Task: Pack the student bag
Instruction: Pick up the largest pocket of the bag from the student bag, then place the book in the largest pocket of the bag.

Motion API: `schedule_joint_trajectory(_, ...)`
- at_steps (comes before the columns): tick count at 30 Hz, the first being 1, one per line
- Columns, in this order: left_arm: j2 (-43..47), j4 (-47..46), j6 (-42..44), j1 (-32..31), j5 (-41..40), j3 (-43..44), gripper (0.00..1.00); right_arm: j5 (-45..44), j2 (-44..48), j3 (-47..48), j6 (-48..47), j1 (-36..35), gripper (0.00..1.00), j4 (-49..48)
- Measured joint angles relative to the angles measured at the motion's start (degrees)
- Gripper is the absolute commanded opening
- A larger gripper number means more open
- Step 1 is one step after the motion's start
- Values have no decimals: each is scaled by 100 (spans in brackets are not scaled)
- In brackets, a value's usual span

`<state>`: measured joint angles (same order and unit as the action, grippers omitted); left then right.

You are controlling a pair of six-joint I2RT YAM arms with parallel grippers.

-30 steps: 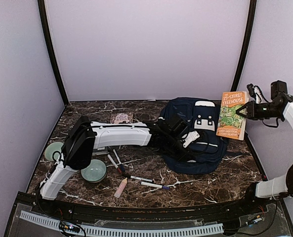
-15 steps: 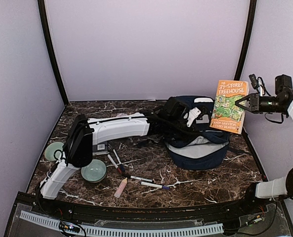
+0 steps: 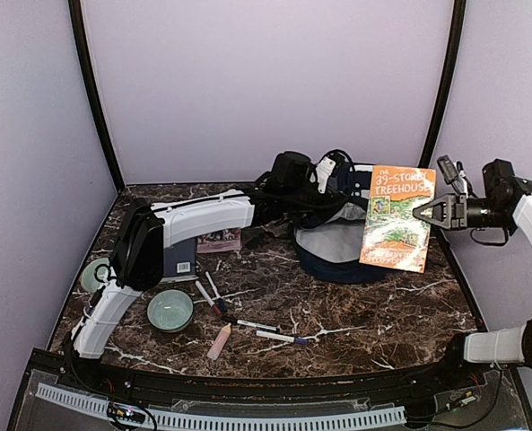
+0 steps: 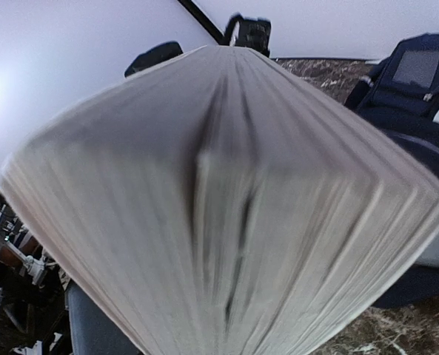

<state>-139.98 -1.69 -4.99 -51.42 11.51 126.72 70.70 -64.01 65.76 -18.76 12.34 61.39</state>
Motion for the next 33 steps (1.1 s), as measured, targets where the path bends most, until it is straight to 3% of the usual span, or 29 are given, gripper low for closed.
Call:
schedule_joint_trajectory(6, 2, -282, -87, 105, 2, 0, 0, -223, -44, -820, 245, -721, 0, -232)
schedule_joint_trajectory(12, 7, -442, -229, 101, 26, 0, 0, -688, 26, -1606, 1038, -1436, 0, -1049)
schedule_joint_trajectory(17, 7, -544, -520, 101, 153, 0, 0, -1097, -81, -2072, 1768, -1613, 0, -1893)
schedule_joint_trajectory(25, 50, -597, -741, 28, 203, 0, 0, -1335, -1152, -2162, 2583, -1858, 0, -3370)
schedule_joint_trajectory(33, 114, -599, -756, -131, -35, 0, 0, -1294, -2267, -1880, 3010, -2262, 0, -3810)
